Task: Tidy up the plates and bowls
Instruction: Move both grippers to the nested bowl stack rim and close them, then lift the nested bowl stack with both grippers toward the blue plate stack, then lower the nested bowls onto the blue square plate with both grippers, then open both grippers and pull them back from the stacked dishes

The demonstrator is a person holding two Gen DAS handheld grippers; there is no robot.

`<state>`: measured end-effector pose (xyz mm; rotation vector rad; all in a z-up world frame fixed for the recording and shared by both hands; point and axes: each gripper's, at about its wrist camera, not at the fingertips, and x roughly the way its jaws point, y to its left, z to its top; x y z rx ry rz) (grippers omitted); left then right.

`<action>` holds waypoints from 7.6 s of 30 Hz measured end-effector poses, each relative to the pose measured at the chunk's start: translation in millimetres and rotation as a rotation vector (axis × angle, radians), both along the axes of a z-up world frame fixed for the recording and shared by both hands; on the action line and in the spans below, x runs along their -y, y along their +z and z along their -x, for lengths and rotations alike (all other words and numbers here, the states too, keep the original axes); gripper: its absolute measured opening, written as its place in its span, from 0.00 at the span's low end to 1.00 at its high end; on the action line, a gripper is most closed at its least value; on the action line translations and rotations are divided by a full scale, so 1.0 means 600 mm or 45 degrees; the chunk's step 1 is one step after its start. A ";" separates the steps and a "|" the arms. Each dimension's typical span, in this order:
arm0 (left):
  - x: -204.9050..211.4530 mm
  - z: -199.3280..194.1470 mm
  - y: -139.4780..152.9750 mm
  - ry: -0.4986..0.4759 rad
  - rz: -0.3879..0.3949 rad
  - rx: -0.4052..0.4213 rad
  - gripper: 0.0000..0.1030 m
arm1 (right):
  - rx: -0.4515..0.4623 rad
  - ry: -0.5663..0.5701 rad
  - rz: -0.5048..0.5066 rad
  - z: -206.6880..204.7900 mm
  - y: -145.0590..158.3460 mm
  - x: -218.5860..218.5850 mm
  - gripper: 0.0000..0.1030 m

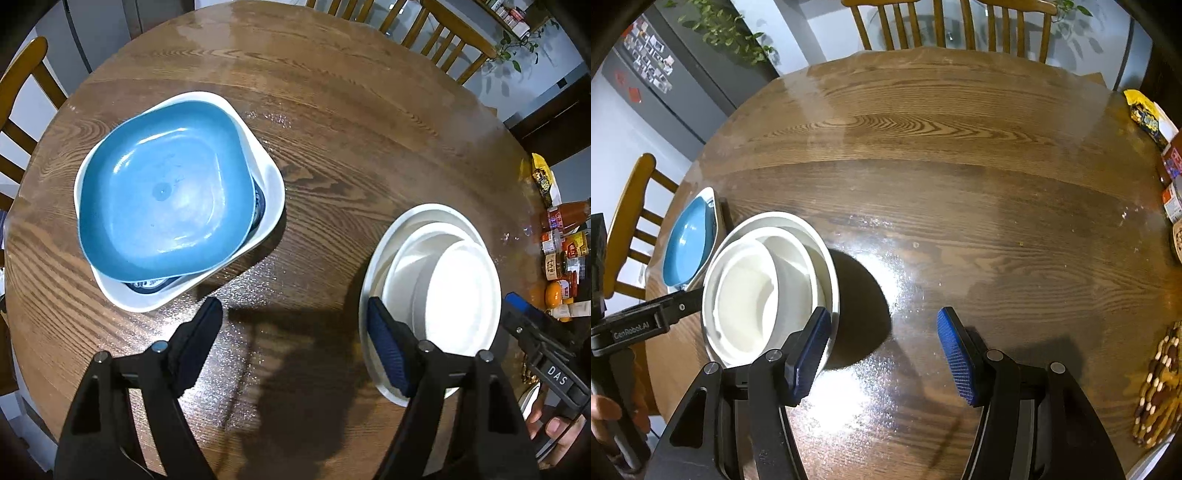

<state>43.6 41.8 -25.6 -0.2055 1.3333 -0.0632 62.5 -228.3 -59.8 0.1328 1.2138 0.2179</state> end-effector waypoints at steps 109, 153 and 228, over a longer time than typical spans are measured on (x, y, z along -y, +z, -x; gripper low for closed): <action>-0.039 0.034 0.091 -0.009 -0.037 0.225 0.00 | 0.135 0.194 -0.062 0.002 0.080 -0.161 0.06; -0.218 -0.011 0.100 0.177 -0.076 0.199 0.01 | 0.130 0.388 -0.030 -0.064 0.087 -0.348 0.06; -0.226 -0.060 0.056 0.152 -0.078 0.181 0.08 | 0.110 0.303 0.061 -0.117 0.028 -0.369 0.08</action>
